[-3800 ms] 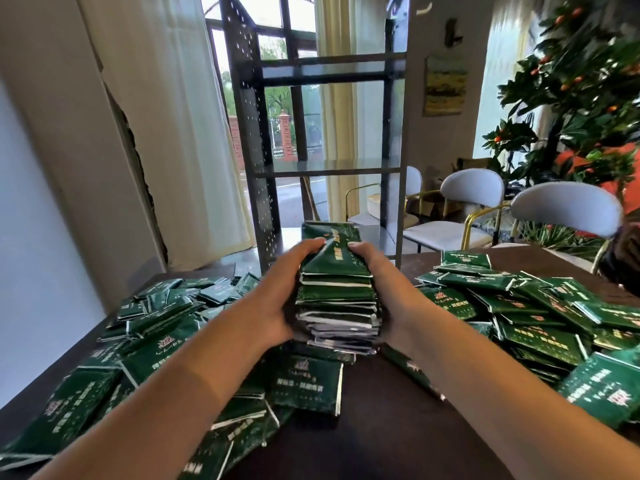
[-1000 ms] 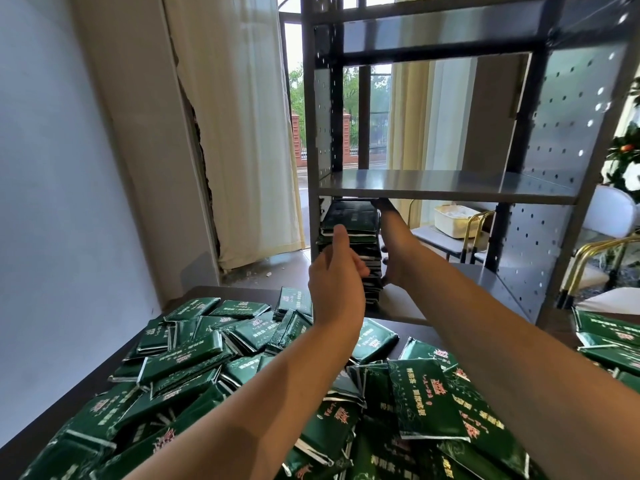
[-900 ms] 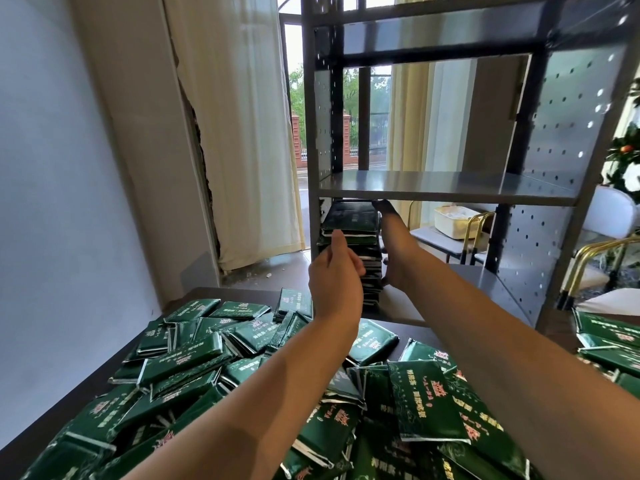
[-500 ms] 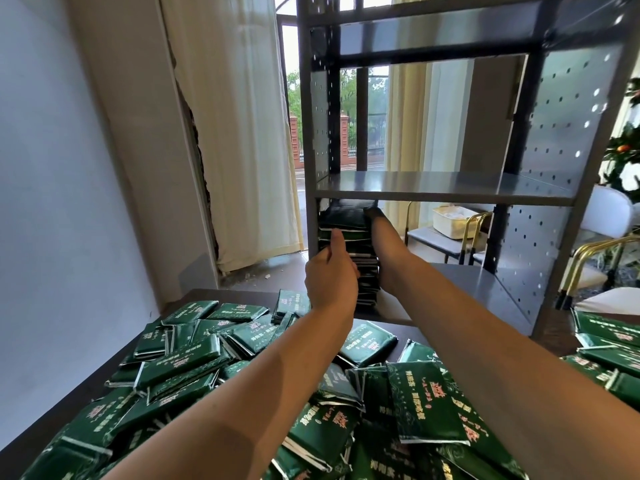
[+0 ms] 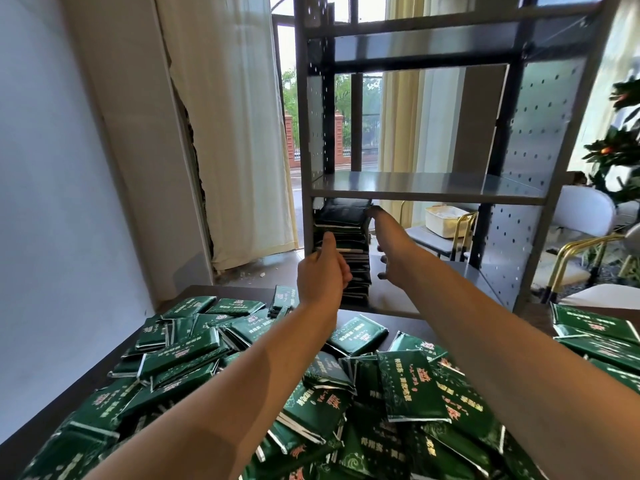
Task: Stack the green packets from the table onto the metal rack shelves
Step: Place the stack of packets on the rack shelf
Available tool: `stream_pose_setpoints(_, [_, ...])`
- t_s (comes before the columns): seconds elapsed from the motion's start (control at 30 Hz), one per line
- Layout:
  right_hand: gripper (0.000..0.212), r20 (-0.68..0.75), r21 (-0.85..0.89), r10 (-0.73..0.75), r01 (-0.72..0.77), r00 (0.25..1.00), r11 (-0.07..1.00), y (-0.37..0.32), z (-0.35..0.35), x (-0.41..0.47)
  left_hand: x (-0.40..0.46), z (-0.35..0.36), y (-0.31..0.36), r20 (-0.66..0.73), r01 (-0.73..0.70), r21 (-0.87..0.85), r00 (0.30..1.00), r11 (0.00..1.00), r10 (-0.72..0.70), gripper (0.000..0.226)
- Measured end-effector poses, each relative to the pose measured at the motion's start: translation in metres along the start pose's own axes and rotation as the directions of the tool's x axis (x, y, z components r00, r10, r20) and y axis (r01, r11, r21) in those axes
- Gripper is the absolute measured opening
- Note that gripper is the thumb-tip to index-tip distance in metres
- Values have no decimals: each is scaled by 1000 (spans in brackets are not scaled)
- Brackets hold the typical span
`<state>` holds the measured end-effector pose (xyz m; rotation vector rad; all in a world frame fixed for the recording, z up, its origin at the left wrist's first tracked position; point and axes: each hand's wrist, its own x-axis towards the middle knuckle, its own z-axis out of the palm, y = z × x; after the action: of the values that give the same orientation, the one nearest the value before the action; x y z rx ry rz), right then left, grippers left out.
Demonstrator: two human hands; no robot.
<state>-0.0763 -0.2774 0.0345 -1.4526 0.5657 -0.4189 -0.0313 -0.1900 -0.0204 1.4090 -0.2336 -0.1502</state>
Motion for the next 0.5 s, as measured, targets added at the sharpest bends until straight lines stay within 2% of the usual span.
stream_pose_setpoints(0.13, [19,-126,4,-56,57,990,998,5,-6,-22,-19,-19,5,69,23,10,997,1000,-23,40])
stream_pose_setpoints(0.2, [13,-185,-5,-94,94,978,996,13,-11,-40,-30,-32,5,122,-30,124,992,992,15,36])
stream_pose_setpoints(0.27, [12,-151,12,-83,86,985,996,25,-14,-60,-38,-47,3,173,-147,294,980,944,99,33])
stream_pose_setpoints(0.37, [22,-118,-129,-88,72,989,989,50,-12,-97,-63,-73,-2,266,-313,511,943,800,199,31])
stream_pose_setpoints(0.47, [18,-113,-211,-93,67,989,975,78,-8,-129,-92,-97,-5,369,-452,711,892,539,262,23])
stream_pose_setpoints(0.5, [18,-104,-251,-91,63,990,966,86,-8,-138,-100,-103,-6,410,-477,754,879,451,244,19])
